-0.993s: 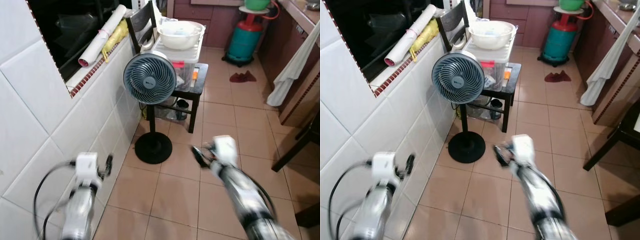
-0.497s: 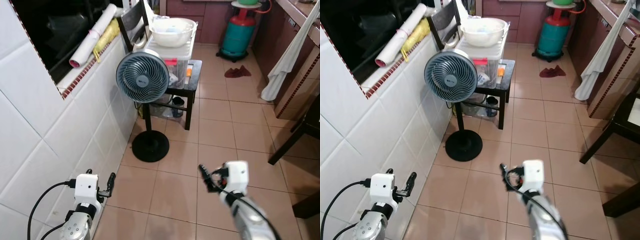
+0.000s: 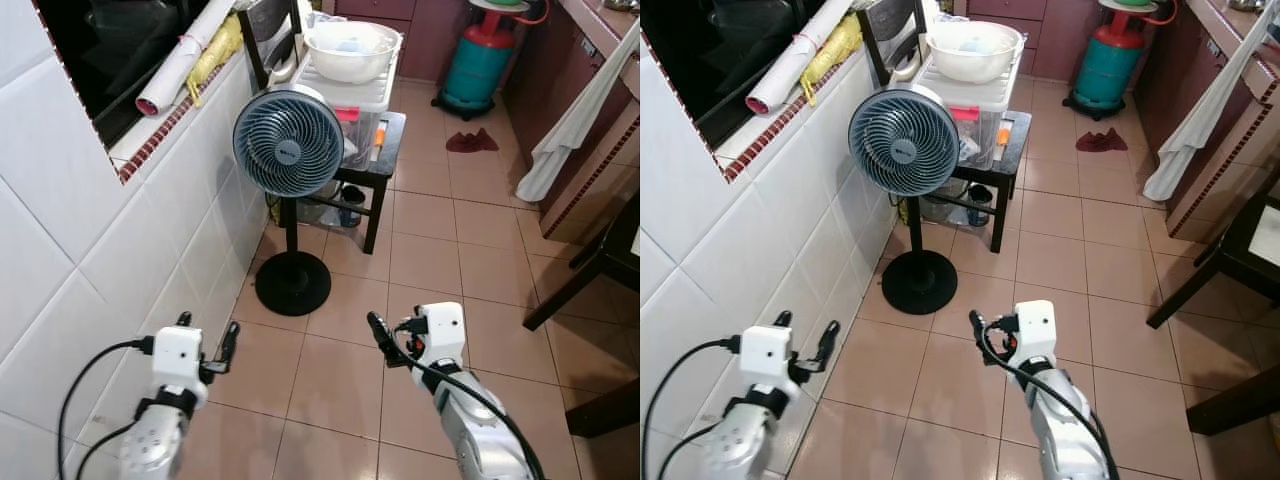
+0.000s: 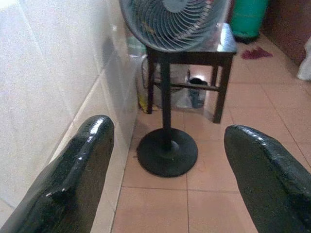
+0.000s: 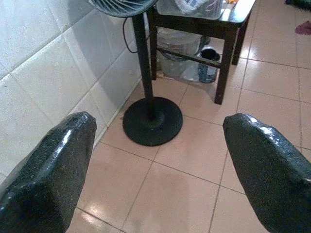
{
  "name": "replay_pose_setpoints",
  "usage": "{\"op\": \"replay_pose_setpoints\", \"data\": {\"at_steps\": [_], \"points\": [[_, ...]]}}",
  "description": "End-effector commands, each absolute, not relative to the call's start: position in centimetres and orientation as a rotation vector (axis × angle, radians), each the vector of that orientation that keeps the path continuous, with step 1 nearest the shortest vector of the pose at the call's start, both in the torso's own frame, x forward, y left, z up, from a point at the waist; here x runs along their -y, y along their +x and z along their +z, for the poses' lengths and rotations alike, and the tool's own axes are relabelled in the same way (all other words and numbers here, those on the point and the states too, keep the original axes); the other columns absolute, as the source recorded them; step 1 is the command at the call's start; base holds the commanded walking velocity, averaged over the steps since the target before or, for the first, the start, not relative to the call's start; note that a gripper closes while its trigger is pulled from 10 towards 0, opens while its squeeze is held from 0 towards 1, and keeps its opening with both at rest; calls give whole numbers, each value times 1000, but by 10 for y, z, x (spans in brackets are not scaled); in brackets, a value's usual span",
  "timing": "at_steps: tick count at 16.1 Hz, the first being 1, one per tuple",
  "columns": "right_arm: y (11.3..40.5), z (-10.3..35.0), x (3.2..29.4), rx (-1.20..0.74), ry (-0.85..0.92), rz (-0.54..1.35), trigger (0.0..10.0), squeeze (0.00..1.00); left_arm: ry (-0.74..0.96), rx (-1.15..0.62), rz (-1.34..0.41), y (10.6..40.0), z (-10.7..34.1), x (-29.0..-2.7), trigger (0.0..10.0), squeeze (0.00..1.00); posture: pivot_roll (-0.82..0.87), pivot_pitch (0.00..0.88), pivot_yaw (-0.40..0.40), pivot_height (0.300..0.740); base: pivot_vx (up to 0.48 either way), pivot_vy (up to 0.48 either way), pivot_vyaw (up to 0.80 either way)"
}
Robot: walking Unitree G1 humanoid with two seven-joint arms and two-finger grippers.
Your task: Setting the table
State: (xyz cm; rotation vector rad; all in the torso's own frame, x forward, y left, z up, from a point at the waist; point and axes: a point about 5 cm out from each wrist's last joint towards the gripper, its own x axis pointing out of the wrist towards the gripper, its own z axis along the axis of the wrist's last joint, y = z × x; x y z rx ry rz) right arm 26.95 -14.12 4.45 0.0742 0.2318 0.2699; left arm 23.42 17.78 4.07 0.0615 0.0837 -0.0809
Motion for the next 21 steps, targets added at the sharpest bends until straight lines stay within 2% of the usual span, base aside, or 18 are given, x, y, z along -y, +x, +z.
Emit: {"op": "replay_pose_setpoints", "data": {"at_steps": [1, 3, 5, 10, 12, 21], "points": [[273, 47, 144, -229, 74, 253, 10000, 0, 73, -88, -30, 238, 42, -178, 10000, 0, -25, 50, -3, 740, 0, 0, 0], [281, 53, 147, -206, 73, 223, 10000, 0, 98, -75, 63, 245, 40, -182, 10000, 0, -26, 56, 4, 740, 0, 0, 0], [284, 56, 145, -197, 89, 226, 10000, 0, 54, -92, 129, 246, 38, -188, 10000, 0, -28, 53, 1, 740, 0, 0, 0], [280, 59, 152, -194, 59, 249, 10000, 0, 102, -78, 57, 248, 41, -184, 10000, 0, -47, 74, 10, 740, 0, 0, 0], [279, 56, 157, -219, 50, 212, 10000, 0, 79, -98, 65, 246, 38, -186, 10000, 0, -53, 79, 16, 740, 0, 0, -769], [282, 59, 146, -205, 49, 224, 10000, 0, 8, -116, 52, 254, 41, -184, 10000, 0, -56, 87, 32, 740, 0, 0, -757]]}}
